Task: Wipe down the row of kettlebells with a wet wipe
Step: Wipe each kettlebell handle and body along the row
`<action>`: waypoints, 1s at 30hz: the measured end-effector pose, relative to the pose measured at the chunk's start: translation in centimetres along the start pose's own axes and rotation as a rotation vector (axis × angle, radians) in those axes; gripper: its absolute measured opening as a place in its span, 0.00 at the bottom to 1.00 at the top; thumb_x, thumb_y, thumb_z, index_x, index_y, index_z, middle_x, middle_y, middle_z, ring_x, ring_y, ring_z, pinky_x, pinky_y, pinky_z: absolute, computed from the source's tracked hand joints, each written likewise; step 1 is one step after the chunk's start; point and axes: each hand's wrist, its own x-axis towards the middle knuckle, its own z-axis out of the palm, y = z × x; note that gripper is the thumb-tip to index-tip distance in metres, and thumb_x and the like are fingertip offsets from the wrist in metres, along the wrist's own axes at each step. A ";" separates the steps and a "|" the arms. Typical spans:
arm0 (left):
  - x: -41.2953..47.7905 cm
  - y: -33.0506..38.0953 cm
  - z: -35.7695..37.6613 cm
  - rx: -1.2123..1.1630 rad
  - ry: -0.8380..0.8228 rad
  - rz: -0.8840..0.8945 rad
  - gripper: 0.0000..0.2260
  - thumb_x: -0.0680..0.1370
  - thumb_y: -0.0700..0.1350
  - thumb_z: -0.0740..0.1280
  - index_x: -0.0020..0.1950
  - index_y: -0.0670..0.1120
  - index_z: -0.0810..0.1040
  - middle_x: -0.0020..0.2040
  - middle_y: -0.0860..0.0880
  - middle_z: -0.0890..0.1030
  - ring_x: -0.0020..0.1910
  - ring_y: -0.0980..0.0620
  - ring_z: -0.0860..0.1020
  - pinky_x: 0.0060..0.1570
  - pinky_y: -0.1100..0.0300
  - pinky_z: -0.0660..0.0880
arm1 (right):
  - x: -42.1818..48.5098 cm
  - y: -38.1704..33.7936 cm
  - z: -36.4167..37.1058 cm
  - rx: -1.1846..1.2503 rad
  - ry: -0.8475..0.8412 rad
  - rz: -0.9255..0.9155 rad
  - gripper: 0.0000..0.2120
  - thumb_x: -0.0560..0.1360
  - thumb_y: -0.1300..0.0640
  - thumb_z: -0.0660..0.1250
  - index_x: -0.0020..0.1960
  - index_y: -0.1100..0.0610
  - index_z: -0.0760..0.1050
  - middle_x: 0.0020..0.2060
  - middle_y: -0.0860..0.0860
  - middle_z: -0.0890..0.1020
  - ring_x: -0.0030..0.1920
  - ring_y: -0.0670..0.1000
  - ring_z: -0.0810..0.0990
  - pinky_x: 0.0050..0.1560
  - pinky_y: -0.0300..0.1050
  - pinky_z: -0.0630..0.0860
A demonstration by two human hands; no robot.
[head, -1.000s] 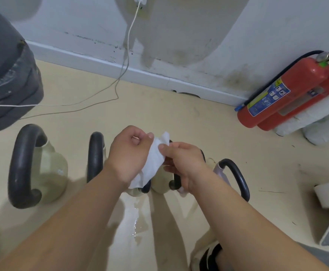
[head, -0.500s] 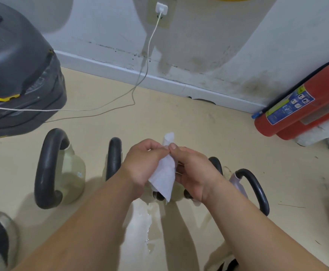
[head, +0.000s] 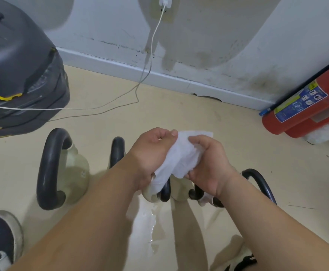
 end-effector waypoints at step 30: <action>6.6 -1.5 2.7 0.001 0.225 -0.430 0.11 0.80 0.43 0.59 0.56 0.41 0.79 0.55 0.39 0.83 0.58 0.38 0.82 0.58 0.50 0.78 | 8.8 -0.3 5.0 -0.343 0.104 0.285 0.30 0.82 0.41 0.54 0.70 0.62 0.76 0.66 0.59 0.82 0.63 0.58 0.83 0.62 0.54 0.79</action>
